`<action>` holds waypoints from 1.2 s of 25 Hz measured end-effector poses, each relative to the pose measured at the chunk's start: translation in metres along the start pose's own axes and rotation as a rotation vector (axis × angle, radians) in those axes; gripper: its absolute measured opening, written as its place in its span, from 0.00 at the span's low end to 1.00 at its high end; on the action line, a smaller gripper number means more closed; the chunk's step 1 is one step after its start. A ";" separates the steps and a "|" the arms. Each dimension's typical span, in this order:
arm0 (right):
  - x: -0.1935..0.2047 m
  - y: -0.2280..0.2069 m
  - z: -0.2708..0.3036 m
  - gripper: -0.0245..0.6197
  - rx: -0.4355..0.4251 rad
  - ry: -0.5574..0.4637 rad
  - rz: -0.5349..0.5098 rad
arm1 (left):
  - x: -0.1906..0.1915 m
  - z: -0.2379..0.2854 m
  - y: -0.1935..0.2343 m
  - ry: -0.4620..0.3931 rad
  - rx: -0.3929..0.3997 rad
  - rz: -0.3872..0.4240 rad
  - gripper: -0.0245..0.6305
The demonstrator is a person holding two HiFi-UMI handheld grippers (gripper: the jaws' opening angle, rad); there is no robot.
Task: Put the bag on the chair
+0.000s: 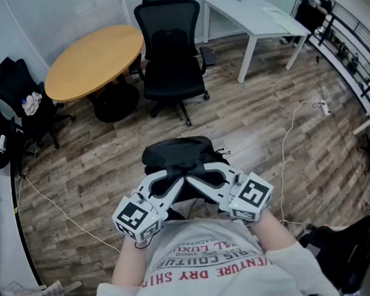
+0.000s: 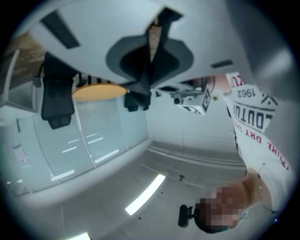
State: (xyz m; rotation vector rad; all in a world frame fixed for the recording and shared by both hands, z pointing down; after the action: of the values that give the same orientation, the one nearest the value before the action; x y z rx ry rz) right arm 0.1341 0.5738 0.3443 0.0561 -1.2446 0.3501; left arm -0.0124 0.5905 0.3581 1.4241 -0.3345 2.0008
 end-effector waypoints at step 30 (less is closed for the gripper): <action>-0.001 -0.075 0.055 0.11 0.031 0.062 0.104 | 0.004 0.040 0.086 0.054 0.058 -0.063 0.16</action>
State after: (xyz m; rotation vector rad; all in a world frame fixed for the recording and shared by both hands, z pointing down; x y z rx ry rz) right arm 0.1050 0.4895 0.3721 0.0069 -1.1836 0.4575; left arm -0.0381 0.5047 0.3907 1.3959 -0.2076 2.0085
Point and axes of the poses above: the fingertips, and each gripper's own axes: z forward along the fingers, y to its left, x out of its underside, the point moved 8 cm from there along -z, backward along the fingers, and after that the axes turned 15 degrees about y, right-handed, at the moved point
